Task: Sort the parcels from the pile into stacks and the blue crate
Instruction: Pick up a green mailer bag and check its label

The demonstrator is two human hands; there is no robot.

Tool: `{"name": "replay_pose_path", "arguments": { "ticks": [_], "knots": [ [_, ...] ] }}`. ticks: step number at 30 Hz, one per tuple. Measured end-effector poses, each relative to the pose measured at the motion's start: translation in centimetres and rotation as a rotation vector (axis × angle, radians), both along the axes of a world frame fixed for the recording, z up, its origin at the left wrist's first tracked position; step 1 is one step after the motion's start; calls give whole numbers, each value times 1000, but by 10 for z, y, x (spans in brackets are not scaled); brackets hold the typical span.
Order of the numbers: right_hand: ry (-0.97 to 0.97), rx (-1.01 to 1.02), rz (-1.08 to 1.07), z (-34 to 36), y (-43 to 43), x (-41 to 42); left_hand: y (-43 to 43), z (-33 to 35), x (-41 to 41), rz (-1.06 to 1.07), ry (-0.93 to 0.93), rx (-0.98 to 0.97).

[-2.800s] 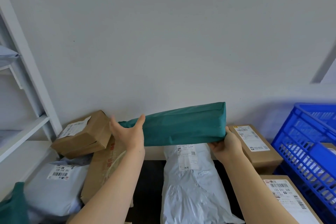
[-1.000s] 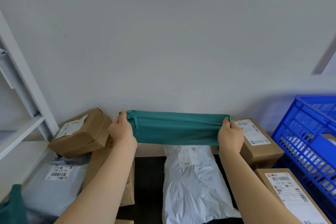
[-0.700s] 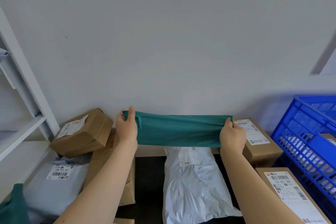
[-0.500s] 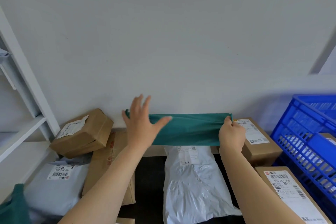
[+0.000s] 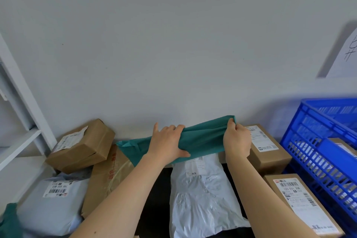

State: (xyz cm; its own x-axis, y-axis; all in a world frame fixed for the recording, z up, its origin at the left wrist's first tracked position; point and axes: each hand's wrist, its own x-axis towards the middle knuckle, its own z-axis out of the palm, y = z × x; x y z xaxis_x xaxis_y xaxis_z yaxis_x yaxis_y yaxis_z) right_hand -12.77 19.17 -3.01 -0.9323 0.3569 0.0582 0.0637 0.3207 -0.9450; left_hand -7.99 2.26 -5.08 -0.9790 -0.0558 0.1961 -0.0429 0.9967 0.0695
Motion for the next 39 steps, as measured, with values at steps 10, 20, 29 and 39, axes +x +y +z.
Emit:
{"name": "replay_pose_path", "arguments": {
  "ticks": [10,20,29,39],
  "knots": [
    [64,-280,29,2,8,0,-9,-1,3,37,59,577],
    [-196,-914,266,0,15,-2,-25,5,7,-49,-200,1201],
    [-282,-732,590,-8,17,-3,-30,1,7,-13,-369,1405],
    [-345,-649,392,-9,8,-6,-26,-6,-1,-5,-288,1314]
  ]
}}
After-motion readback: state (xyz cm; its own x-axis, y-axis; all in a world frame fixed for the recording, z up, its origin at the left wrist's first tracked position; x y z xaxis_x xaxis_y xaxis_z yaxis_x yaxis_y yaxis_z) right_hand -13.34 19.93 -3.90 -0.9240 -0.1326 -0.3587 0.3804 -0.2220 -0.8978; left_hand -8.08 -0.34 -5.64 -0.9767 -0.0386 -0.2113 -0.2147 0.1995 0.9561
